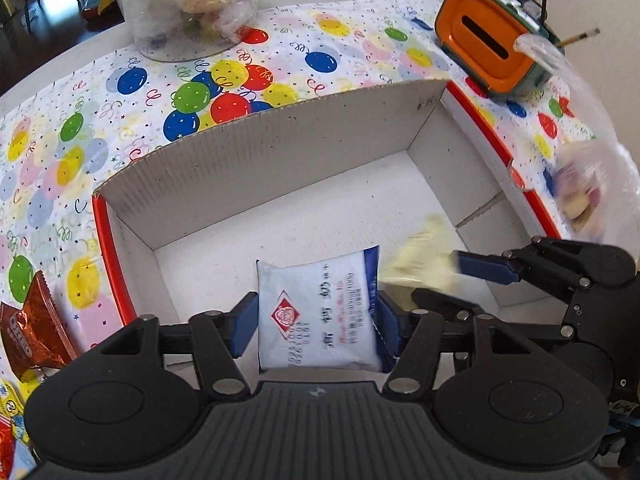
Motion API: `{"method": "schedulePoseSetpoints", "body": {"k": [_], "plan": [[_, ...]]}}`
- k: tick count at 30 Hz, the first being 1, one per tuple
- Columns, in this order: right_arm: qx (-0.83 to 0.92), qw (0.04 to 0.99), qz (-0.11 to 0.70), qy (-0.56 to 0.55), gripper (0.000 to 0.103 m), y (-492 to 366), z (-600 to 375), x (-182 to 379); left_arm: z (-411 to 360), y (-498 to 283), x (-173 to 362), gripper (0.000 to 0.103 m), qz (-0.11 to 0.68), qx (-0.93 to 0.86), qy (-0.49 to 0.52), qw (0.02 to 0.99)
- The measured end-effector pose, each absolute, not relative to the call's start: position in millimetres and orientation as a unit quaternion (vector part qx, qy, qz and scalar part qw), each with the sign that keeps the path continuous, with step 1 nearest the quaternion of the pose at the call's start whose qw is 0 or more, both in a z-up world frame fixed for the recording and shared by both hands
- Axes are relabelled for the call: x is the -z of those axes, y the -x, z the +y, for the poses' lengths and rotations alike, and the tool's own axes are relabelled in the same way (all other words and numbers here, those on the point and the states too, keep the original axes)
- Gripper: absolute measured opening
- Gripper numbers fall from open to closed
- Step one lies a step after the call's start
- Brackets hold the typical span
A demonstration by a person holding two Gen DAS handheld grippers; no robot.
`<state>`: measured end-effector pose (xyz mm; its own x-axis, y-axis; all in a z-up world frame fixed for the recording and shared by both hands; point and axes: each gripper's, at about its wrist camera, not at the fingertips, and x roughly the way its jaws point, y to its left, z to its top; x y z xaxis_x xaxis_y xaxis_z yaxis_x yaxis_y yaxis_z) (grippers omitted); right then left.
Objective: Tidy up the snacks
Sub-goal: 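Open both tools to drop the packets into the box, then move both tools back over the snack pile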
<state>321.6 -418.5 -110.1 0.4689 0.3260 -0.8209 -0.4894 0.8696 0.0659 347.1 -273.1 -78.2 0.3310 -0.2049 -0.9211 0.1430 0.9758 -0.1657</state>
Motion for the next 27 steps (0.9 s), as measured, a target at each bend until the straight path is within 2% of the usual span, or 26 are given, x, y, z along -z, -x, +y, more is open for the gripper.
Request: {"method": "schedulePoseSetpoints", "body": {"k": [5, 11, 13, 17, 19, 27], "plan": [[-0.243, 0.854, 0.453, 0.079, 0.043, -320.2, -424.3, 103.5, -266.6, -341.4, 70.4, 0.067, 0.556, 0.107, 0.044, 0.823], [-0.269, 0.863, 0.422, 0.069, 0.057, -311.0, -426.1, 78.1, -250.8, -311.9, 38.6, 0.068, 0.506, 0.102, 0.06, 0.855], [-0.281, 0.867, 0.406, 0.063, 0.067, -308.2, -421.9, 66.4, -240.3, -297.0, 24.4, 0.072, 0.482, 0.092, 0.064, 0.869], [-0.317, 0.867, 0.382, 0.049, 0.075, -303.1, -405.3, 46.5, -210.2, -264.8, -1.5, 0.075, 0.435, 0.054, 0.08, 0.895], [-0.339, 0.864, 0.371, 0.039, 0.085, -300.4, -393.3, 38.2, -192.8, -247.0, -12.6, 0.078, 0.412, 0.025, 0.087, 0.907], [-0.399, 0.847, 0.351, 0.018, 0.103, -285.3, -332.0, 25.4, -131.2, -177.3, -30.1, 0.082, 0.361, -0.101, 0.105, 0.921]]}}
